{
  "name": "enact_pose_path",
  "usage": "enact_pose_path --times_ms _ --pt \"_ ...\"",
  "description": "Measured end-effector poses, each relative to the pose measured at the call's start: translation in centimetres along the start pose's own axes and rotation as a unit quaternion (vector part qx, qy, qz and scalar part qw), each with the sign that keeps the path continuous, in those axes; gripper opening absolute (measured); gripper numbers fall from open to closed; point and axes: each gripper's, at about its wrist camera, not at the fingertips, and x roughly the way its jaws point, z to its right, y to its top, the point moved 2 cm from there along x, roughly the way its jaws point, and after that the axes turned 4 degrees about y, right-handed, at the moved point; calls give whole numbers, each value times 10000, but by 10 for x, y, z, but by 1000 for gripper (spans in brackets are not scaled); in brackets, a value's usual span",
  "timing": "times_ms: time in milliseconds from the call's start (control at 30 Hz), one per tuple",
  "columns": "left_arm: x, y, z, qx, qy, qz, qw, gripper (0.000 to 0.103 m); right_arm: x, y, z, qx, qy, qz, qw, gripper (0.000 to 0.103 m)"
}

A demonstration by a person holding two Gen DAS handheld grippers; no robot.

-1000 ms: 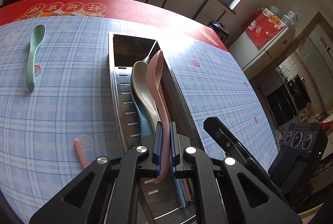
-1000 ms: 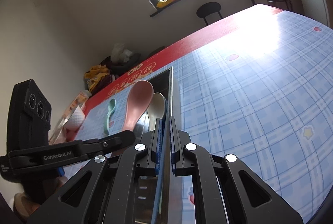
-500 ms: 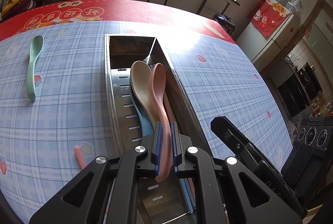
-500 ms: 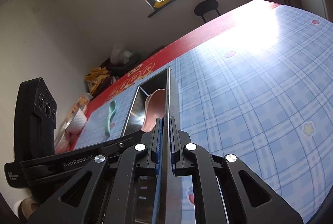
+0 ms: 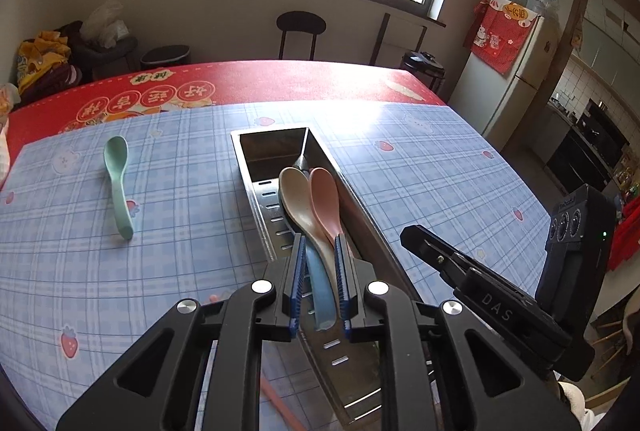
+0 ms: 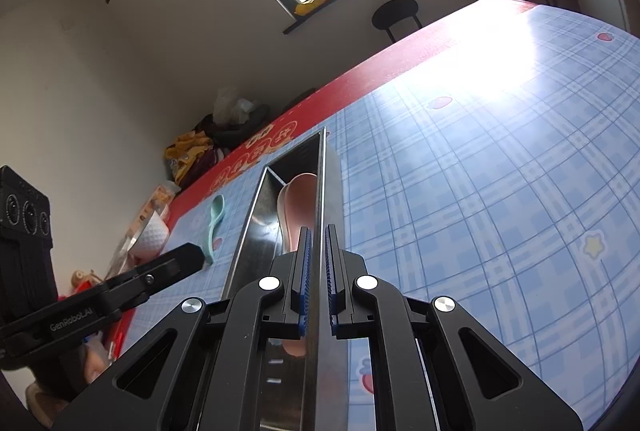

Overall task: Organize utensils
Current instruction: 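Lower the pink spoon into the steel tray and open the left gripper, then lower the pink chopstick into the steel tray and open the right gripper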

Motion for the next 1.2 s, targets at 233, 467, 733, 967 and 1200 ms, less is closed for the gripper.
enact_pose_path --times_ms 233,467,733,967,1200 --pt "-40 -10 -25 284 494 436 9974 28 2 -1 -10 -184 4 -1 9998 8" --pt "-61 -39 -79 90 890 552 9945 34 7 -3 -29 -611 -242 -119 9978 8" --pt "-77 -70 -126 189 1080 693 9915 64 -7 -14 -86 -1268 -331 -273 9910 8" --pt "-80 -77 -150 279 936 820 9918 90 4 -56 -134 -1705 -330 -717 9822 8" --pt "-72 -80 -173 199 1020 862 9908 91 13 -93 -152 -1922 -745 -1049 9729 8"
